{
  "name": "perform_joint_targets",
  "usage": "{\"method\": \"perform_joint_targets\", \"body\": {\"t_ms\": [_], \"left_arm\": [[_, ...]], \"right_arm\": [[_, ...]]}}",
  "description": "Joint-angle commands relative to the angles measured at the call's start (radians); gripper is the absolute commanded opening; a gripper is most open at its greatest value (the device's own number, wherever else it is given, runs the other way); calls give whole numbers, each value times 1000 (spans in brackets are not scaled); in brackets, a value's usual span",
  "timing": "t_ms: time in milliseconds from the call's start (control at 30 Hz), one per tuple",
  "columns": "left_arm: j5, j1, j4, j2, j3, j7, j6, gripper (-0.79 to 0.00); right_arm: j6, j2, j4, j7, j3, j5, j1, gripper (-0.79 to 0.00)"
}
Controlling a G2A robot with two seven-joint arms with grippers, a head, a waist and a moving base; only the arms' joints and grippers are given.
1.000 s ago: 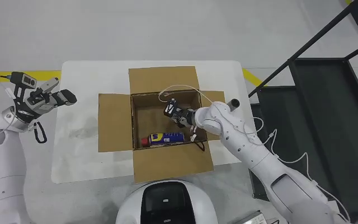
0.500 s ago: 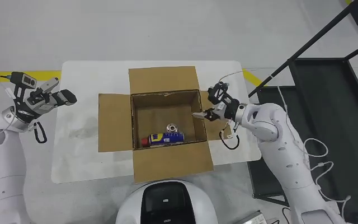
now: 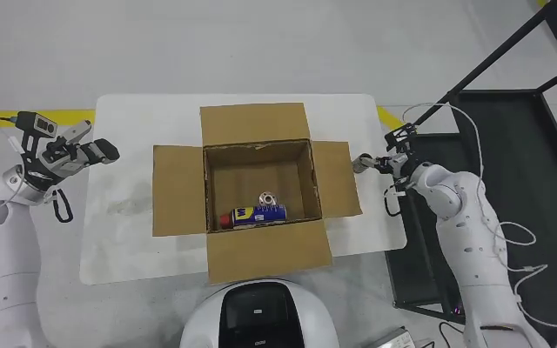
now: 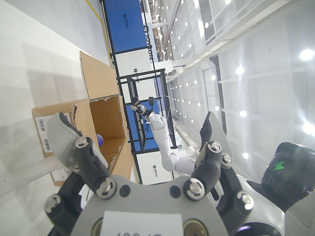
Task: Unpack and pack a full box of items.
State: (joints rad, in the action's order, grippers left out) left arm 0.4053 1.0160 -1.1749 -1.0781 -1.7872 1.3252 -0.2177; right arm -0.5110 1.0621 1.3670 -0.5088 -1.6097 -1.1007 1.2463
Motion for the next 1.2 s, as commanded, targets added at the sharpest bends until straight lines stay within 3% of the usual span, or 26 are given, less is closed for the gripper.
{"method": "perform_joint_targets", "body": {"t_ms": [0,933,967,1033,1100,1167], "left_arm": [[0,0,0,0,0,0,0,0],[0,0,0,0,0,0,0,0],[0,0,0,0,0,0,0,0],[0,0,0,0,0,0,0,0],[0,0,0,0,0,0,0,0],[0,0,0,0,0,0,0,0]], "right_arm": [[13,3,-54,8,25,-10,-23,0],[112,40,-429,86,237,-76,-249,0],[111,40,-433,88,238,-76,-251,-40],[110,40,-442,89,241,-80,-254,-403],[108,41,-451,91,246,-78,-260,-533],[110,43,-460,93,253,-73,-267,-554]]}}
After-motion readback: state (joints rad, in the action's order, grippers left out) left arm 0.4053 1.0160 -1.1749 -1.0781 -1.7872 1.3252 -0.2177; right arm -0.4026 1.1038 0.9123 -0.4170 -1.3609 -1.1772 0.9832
